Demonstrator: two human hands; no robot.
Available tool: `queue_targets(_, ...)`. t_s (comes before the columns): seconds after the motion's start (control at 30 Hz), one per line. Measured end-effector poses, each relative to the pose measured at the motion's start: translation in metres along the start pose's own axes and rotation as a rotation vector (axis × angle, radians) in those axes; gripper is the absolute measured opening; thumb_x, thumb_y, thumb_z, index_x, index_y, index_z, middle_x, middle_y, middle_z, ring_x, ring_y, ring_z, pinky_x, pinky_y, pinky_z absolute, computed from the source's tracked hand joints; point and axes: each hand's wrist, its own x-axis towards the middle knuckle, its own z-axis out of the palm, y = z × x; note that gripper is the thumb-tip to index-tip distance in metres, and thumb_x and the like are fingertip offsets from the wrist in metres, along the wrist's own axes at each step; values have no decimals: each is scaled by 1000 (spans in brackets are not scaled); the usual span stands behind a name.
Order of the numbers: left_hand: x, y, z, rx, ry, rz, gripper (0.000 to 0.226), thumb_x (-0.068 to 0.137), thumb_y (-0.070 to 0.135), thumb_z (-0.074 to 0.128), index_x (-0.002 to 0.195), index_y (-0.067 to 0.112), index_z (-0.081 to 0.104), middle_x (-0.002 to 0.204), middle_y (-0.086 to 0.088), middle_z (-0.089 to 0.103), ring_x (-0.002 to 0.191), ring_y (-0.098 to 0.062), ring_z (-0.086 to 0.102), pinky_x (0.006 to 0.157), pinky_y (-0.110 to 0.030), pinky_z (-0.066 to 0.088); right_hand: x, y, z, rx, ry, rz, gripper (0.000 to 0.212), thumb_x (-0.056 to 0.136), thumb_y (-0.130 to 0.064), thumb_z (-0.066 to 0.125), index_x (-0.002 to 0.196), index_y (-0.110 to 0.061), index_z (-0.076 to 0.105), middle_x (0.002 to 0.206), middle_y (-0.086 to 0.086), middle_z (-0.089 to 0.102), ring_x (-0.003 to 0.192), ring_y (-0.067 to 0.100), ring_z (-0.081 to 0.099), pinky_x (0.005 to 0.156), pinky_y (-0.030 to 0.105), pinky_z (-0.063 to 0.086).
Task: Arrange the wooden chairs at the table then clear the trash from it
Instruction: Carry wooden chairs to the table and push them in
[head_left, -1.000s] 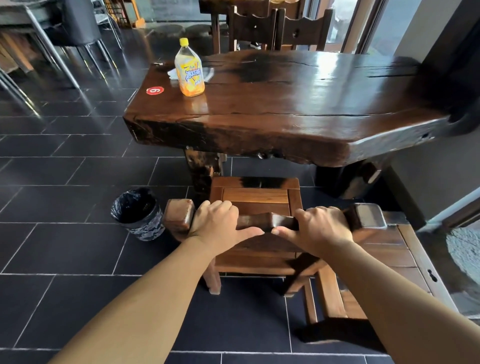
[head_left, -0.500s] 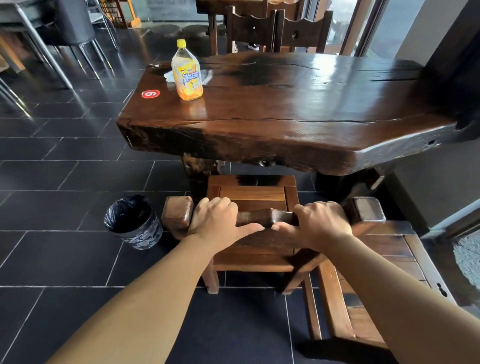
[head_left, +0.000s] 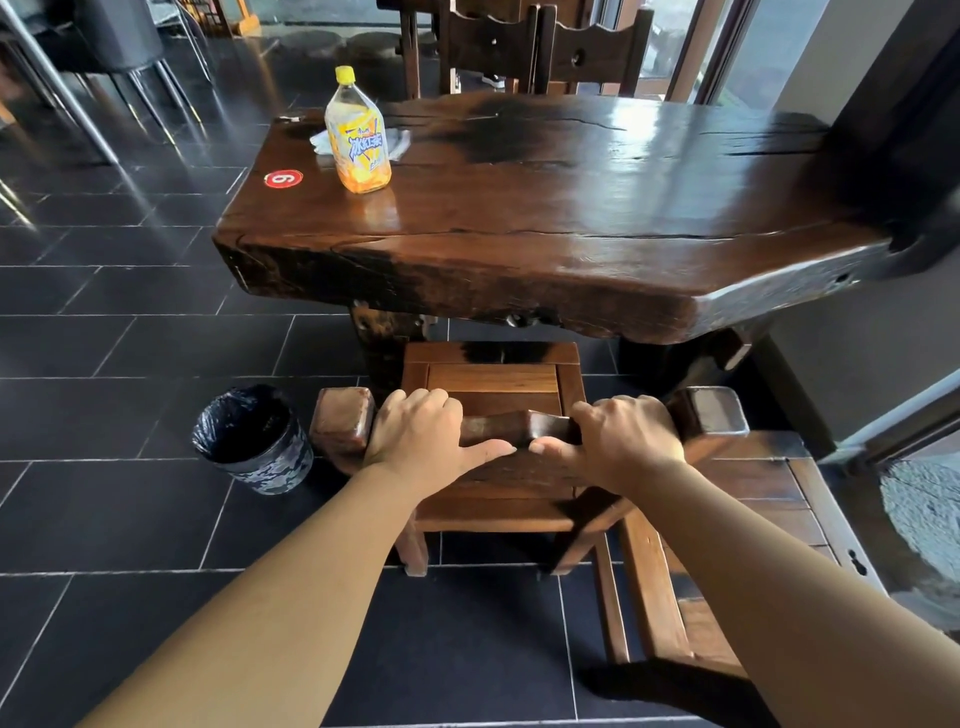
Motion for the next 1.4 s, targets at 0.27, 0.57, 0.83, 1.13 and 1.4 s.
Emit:
queue_targets(0.27,-14,5,-23,-106,-121,-94,87,77,90,30,111,17,64,111,-1,66,107,-23,58,97,-40,41,-19,-20,-27,142,-235,238,92,80,-88,16,125,-19,56,129,6,59,131,29,45,118,50,21)
queue_targets(0.57,-94,2,-116,-333,-225,-37,72,88,65,55,145,23,43,145,1,51,132,-22,49,101,-40,46,-102,-26,-113,364,-247,190,43,94,-43,54,132,-24,50,136,-1,55,127,23,52,106,45,39)
queue_targets(0.83,-175,15,-227,-379,-202,-10,63,93,53,57,146,23,43,147,0,51,132,-23,50,102,-39,45,-194,-48,-216,408,-320,160,48,90,-46,57,130,-20,48,127,3,56,121,29,56,98,44,46)
queue_targets(1.13,-265,57,-274,-303,-281,36,62,93,51,54,147,23,41,148,3,47,131,-24,49,97,-41,48,-261,-33,-291,437,-285,88,53,91,-41,62,136,-16,47,125,7,58,110,30,62,87,44,55)
queue_targets(1.4,-291,99,-285,-300,-292,70,64,94,49,54,151,25,35,154,0,41,134,-26,47,99,-41,48,-319,-21,-286,422,-330,83,58,91,-47,60,141,-22,44,124,4,58,109,27,60,84,41,55)
